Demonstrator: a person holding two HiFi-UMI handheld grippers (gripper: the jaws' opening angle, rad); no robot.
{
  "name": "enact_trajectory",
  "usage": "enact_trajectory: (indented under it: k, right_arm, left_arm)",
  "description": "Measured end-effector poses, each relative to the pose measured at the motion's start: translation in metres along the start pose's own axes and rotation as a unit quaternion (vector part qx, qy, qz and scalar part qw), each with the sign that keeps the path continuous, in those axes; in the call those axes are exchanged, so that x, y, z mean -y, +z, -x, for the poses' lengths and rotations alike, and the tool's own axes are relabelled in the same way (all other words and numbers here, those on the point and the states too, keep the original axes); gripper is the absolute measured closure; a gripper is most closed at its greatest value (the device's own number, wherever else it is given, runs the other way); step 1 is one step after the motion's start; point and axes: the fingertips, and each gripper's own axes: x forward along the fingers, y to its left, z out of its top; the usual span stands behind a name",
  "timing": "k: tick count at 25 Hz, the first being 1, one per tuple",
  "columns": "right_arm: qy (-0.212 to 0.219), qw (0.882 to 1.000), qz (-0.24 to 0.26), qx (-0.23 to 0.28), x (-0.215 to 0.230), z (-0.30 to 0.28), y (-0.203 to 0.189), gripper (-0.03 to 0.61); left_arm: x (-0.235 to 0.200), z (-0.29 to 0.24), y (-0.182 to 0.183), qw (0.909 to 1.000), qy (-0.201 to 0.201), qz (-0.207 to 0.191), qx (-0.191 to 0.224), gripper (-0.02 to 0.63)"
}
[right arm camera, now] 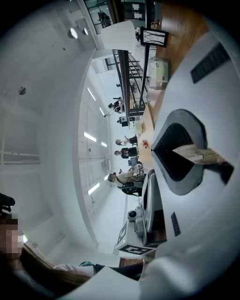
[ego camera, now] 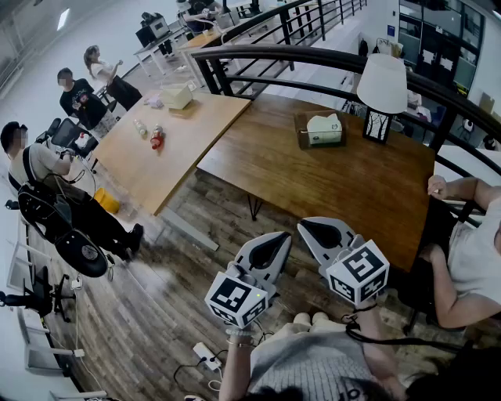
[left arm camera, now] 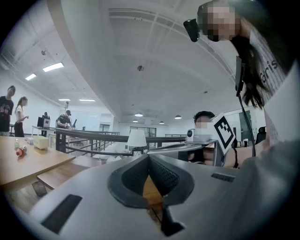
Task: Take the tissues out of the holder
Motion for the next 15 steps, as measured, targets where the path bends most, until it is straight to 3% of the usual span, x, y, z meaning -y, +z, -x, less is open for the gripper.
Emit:
enact_trajectory:
  k: [15]
  right_arm:
    - [-0.001,1.000,0.000,0.003,0.0057,0.0046,0.0036,0.566]
  left_arm:
    - [0.0051,-0.0081,0.0048,1.0000,-0.006,-0.001,0.002,0.606]
